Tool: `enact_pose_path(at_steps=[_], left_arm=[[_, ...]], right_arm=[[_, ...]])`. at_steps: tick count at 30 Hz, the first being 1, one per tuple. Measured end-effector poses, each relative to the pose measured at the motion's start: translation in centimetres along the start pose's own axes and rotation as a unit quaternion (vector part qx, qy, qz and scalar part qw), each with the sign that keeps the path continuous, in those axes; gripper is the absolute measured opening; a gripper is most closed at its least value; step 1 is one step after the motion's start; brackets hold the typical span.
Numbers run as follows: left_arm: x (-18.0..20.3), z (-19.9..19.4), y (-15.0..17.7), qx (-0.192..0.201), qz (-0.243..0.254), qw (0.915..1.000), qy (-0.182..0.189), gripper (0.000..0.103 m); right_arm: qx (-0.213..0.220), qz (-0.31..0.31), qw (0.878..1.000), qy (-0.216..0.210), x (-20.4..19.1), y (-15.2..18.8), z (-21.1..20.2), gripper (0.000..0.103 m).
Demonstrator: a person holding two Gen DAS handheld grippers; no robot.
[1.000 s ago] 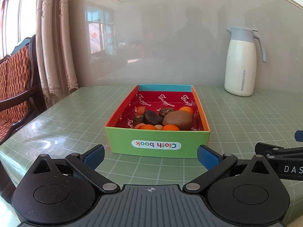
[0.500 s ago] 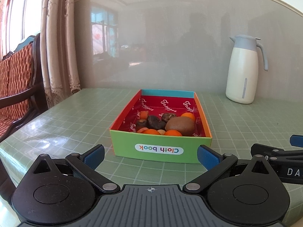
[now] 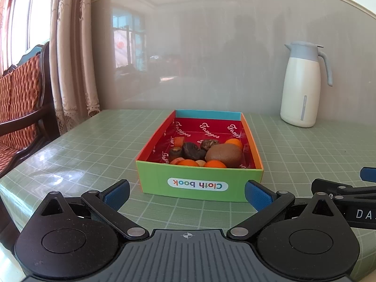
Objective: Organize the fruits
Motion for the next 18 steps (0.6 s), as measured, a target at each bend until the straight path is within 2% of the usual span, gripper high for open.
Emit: enact_pose_path(at_steps=[18], left_arm=[[0.03, 0.01, 0.01, 0.000, 0.000, 1.0000, 0.000, 0.103]], right_arm=[[-0.001, -0.002, 1.000, 0.000, -0.03, 0.11, -0.05, 0.103]])
Point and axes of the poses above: each gripper's, at about its wrist camera, not at the fingertips, and z roughly the way its jaws point, x to its right, y to its underside, the point moved 8 cm from there along z, roughly the way its jaws point, and after that the axes turned 14 degrees about -z, right-handed, at the moved point
